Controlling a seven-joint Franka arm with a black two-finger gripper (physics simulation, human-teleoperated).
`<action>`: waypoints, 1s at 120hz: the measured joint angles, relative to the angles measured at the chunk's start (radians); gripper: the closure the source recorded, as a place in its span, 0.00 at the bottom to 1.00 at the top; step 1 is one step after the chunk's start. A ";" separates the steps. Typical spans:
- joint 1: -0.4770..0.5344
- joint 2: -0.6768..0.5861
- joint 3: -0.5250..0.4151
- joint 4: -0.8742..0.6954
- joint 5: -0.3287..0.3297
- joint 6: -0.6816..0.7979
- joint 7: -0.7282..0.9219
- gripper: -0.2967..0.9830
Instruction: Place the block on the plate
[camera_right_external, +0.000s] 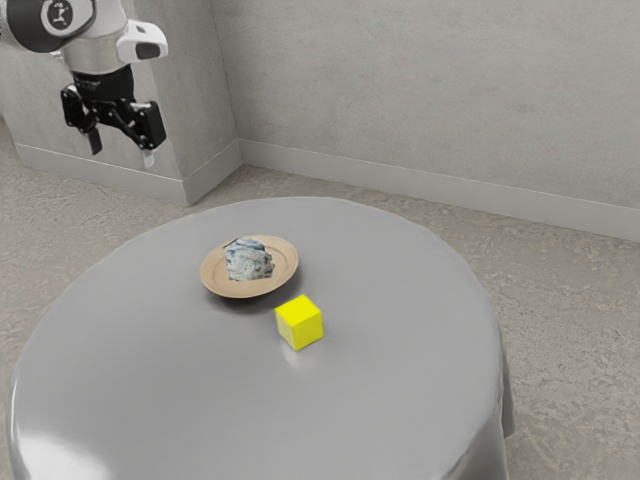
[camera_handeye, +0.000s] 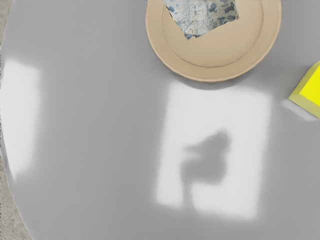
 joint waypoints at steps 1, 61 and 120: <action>0.000 0.001 0.000 0.000 0.001 0.000 -0.002 0.23; 0.019 0.145 -0.077 -0.106 -0.060 0.047 -0.061 0.23; -0.004 0.308 -0.223 -0.262 -0.181 0.333 0.001 0.23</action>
